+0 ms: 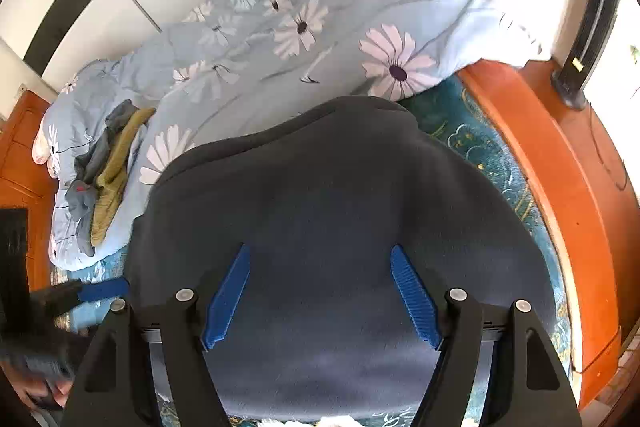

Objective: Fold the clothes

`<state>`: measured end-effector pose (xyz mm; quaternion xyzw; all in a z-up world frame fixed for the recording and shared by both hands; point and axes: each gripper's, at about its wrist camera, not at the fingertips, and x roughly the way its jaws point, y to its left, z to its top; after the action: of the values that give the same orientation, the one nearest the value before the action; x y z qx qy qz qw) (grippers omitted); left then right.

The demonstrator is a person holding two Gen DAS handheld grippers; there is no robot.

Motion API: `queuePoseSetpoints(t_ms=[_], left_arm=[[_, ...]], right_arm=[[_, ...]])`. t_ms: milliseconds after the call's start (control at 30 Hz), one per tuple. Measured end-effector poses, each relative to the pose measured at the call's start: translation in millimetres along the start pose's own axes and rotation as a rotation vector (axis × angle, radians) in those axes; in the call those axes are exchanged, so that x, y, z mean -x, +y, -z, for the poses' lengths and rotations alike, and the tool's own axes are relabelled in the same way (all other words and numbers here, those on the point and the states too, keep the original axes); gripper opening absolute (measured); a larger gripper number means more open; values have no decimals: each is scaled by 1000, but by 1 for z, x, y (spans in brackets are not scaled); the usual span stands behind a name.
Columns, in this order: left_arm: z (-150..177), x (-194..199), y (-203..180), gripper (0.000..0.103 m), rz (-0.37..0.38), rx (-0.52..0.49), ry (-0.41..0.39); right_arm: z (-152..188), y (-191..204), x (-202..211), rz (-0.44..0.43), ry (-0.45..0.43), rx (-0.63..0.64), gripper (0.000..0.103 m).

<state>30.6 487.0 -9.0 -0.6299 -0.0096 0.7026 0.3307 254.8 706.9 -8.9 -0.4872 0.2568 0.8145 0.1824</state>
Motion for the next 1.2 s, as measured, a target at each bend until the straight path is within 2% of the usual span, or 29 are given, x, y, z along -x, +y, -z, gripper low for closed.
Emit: queuePoseSetpoints(t_ms=[133,200,267,300,500,667,900,1067,1200], left_arm=[[17,14,15,94,-20,0,-20],[25,19,20,99,-28,-7,-30],[32,23,26,102,-36,-16,-34],[35,25,28,102,-40,-20,-37],[56,43,45,103,-73,-40,-60],[74,46,64,103,-87,-58,-63],[102,42,93,103,-143,-119,-86],[115,42,110,103,-143,-160,-108],[120,41,120,103,-117,-192,-108]], right_arm=[[36,26,11,13,-1,-8,75],[53,41,17,22,-9,-22,82],[70,54,21,16,-23,-45,93],[76,59,21,14,-26,-50,95],[123,97,21,56,-18,-69,96],[141,119,21,131,-52,-69,103],[165,151,25,270,-61,-100,103],[175,168,22,300,-27,-180,103],[176,191,18,359,-14,-175,103]])
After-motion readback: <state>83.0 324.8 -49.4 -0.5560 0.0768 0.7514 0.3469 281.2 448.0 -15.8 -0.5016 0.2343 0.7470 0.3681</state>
